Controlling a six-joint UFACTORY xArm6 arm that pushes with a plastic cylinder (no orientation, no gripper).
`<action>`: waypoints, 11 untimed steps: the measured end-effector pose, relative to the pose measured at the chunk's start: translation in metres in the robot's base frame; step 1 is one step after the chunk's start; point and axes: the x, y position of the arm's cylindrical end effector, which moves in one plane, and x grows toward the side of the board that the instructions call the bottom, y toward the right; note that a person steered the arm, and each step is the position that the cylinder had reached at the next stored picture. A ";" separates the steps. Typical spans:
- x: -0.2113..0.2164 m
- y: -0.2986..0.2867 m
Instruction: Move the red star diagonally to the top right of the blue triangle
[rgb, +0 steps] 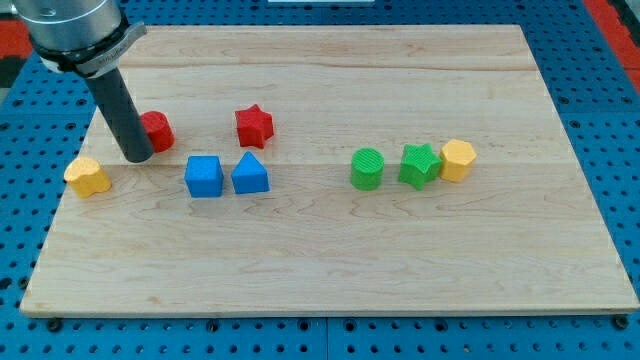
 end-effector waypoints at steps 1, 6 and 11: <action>0.003 0.015; -0.039 0.269; -0.119 0.251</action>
